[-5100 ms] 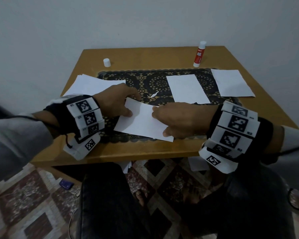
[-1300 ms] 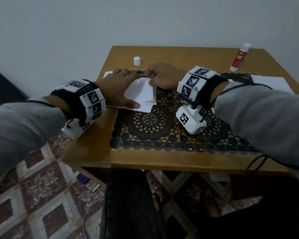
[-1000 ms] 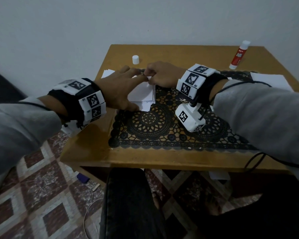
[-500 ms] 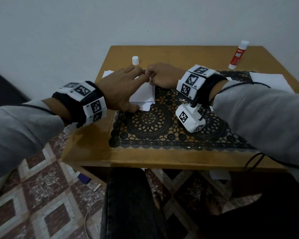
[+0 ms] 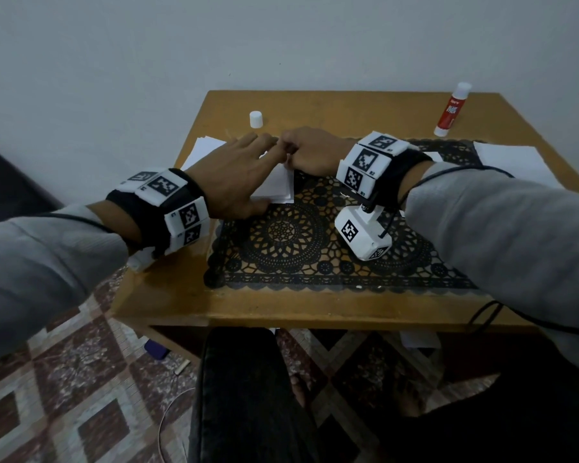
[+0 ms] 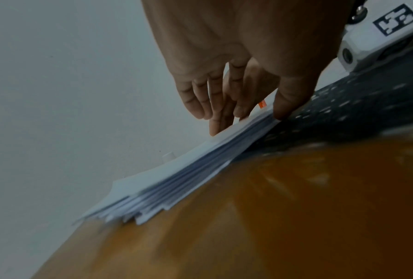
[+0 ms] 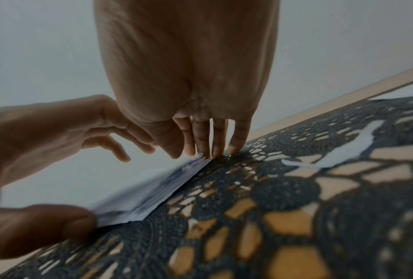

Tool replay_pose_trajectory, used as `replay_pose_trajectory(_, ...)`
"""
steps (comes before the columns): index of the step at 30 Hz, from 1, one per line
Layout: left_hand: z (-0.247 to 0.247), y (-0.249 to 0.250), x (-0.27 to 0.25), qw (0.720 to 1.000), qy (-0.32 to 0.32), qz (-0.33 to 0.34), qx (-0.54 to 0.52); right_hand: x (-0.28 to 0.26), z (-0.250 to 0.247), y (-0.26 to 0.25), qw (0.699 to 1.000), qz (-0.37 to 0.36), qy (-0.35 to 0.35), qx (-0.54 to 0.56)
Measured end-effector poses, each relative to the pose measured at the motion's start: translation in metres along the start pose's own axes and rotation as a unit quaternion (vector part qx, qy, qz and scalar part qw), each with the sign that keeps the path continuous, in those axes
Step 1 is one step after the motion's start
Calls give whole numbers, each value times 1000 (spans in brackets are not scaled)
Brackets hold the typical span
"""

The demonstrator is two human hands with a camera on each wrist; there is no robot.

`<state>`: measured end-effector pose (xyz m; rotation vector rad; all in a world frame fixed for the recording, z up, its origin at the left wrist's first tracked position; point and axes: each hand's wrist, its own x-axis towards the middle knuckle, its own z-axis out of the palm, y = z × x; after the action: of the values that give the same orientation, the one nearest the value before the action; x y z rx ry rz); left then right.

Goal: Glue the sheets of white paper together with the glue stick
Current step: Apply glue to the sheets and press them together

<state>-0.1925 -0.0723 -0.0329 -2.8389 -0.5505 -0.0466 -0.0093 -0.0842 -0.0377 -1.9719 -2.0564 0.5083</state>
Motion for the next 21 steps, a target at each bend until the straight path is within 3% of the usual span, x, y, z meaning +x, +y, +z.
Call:
replay_pose_trajectory(6, -1, -1, -4, 1000, -1, -26, -14, -1, 1, 0, 1000, 9, 14, 2)
replay_pose_trajectory(11, -10, -20, -12, 987, -18, -90, -128, -13, -5, 1, 999, 5, 21, 40)
replay_pose_trajectory(14, -12, -32, -22, 981, -97, -124, -111, -34, -32, 12, 997, 8, 44, 66)
replay_pose_trajectory(17, -10, -27, -24, 971, -183, -135, -73, -64, -66, 43, 995, 42, 85, 16)
replay_pose_trajectory(21, -18, -20, -17, 966, -213, -138, -44, -112, -99, 105, 979, 137, 137, -59)
